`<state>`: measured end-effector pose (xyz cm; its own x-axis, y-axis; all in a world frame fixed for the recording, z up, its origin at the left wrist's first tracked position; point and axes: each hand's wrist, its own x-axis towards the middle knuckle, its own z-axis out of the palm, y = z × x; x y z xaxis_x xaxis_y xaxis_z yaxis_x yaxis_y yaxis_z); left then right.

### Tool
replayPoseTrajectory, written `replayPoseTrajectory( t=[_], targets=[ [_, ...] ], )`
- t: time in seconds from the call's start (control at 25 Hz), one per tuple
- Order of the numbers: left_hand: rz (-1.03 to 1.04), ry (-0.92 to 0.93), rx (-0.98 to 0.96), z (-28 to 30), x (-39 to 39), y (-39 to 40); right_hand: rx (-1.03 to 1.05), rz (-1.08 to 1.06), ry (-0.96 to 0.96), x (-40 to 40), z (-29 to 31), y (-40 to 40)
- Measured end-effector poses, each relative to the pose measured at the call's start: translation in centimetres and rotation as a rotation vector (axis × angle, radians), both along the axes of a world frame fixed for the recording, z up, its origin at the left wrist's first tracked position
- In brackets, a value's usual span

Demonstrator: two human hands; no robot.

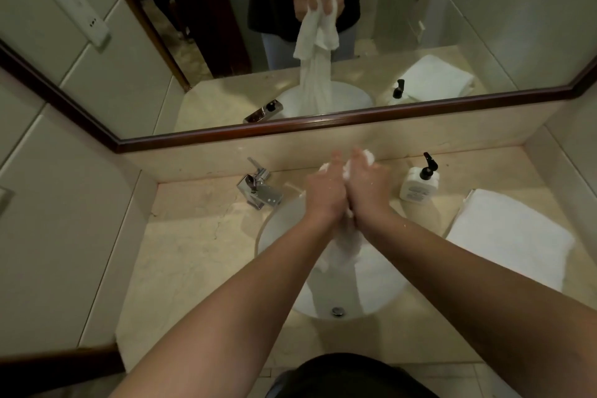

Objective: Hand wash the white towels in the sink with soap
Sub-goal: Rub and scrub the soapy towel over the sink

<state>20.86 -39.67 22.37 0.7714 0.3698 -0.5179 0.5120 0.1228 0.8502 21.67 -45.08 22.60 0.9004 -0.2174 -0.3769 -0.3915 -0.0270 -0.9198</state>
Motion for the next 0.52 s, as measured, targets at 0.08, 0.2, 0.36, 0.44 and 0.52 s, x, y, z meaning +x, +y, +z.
replayPoseTrajectory(
  t=[0.08, 0.2, 0.36, 0.44, 0.52],
  targets=[
    [0.046, 0.029, -0.022, 0.1, 0.1, -0.1, 0.013, -0.042, -0.006, -0.3, 0.1, -0.2],
    [0.129, 0.083, -0.144, -0.6, 0.1, 0.3, -0.014, 0.093, -0.010, -1.1, -0.2, 0.0],
    [0.114, 0.023, -0.066, -0.1, 0.1, -0.8, 0.021, 0.057, 0.042, 1.1, 1.0, -1.2],
    [0.157, 0.019, -0.070, 0.1, 0.4, -0.1, -0.029, 0.170, -0.001, -0.4, 0.4, -0.9],
    [0.114, -0.018, -0.028, 0.1, -0.3, -0.4, -0.028, 0.138, -0.027, -0.6, 0.3, -1.0]
  ],
)
